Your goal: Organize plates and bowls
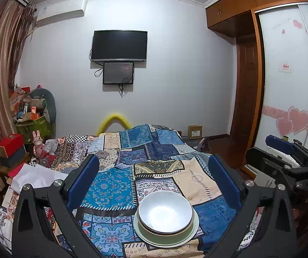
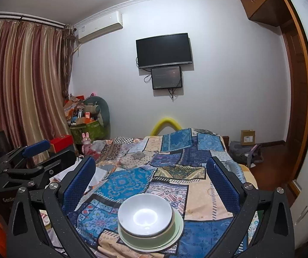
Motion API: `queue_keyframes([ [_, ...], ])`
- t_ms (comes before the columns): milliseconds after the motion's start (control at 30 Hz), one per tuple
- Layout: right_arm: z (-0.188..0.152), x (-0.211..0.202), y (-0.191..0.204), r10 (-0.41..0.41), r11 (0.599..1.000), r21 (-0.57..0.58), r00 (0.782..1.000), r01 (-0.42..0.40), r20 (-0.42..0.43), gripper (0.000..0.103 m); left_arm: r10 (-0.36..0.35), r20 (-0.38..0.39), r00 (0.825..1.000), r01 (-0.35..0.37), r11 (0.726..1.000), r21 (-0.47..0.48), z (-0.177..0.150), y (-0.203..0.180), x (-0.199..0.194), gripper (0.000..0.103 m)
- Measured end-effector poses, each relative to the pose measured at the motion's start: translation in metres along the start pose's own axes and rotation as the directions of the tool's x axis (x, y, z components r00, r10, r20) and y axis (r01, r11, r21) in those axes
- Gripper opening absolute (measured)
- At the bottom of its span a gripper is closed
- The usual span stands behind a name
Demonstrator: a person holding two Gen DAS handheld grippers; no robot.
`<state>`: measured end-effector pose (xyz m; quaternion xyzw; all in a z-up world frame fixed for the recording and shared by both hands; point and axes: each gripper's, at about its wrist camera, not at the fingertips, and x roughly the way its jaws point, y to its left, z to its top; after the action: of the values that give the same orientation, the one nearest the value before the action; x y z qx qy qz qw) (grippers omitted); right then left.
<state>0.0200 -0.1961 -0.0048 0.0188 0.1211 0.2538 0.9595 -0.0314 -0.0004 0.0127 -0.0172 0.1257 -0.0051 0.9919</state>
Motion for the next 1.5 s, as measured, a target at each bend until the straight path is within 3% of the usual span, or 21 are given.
queue_keyframes([
  [1500,0.0015,0.0041,0.0003,0.005,1.000,-0.016,1.000,-0.005,-0.016,0.103,-0.020,-0.003,1.000,0.020,0.999,-0.029,-0.0022,0.0024,0.0031,0.103],
])
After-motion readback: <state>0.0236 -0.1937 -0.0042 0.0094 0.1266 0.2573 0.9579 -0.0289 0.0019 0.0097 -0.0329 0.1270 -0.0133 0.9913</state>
